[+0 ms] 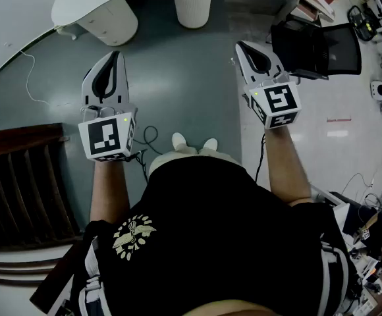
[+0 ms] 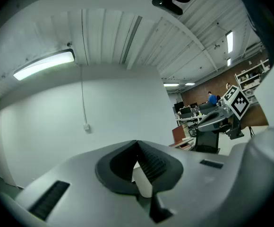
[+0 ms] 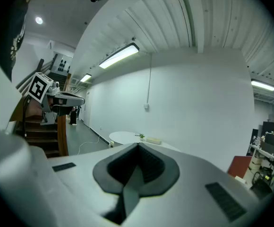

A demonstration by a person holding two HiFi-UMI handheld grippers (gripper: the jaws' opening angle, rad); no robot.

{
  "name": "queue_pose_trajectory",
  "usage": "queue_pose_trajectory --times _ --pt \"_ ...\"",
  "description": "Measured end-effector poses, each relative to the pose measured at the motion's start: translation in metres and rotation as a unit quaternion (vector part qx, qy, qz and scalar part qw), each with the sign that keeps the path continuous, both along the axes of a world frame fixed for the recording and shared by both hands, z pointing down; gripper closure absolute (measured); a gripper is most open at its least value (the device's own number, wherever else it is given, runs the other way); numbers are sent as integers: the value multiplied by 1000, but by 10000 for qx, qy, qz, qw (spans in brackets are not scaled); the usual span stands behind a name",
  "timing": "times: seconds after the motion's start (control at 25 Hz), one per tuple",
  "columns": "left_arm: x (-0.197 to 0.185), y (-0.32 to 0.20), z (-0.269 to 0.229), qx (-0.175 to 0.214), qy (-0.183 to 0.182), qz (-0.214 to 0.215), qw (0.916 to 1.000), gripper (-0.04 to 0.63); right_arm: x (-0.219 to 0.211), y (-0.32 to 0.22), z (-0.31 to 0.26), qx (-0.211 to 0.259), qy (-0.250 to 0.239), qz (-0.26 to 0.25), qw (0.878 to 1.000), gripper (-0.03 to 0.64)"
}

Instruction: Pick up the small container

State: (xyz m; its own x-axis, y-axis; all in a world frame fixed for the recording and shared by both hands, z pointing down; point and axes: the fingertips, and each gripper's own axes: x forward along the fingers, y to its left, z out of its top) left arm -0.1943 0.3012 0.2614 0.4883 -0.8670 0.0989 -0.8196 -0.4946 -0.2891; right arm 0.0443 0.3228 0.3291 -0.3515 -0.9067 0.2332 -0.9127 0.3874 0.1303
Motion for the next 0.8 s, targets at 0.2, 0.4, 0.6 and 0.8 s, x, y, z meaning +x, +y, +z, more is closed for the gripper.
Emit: queue_pose_trajectory --times 0.2,0.4,0.6,0.8 --pt "-25 3 9 -62 40 143 9999 574 -36 -2 -5 30 -144 -39 9999 586" --pt "-65 -13 20 -213 82 102 9997 574 -58 -11 -15 113 -197 169 9996 584" --pt "-92 -29 20 -218 222 162 9994 574 -73 -19 -16 -43 -356 236 9991 356" --pt "-87 -33 30 -289 321 251 9988 574 -72 -28 -6 -226 -404 213 9987 353"
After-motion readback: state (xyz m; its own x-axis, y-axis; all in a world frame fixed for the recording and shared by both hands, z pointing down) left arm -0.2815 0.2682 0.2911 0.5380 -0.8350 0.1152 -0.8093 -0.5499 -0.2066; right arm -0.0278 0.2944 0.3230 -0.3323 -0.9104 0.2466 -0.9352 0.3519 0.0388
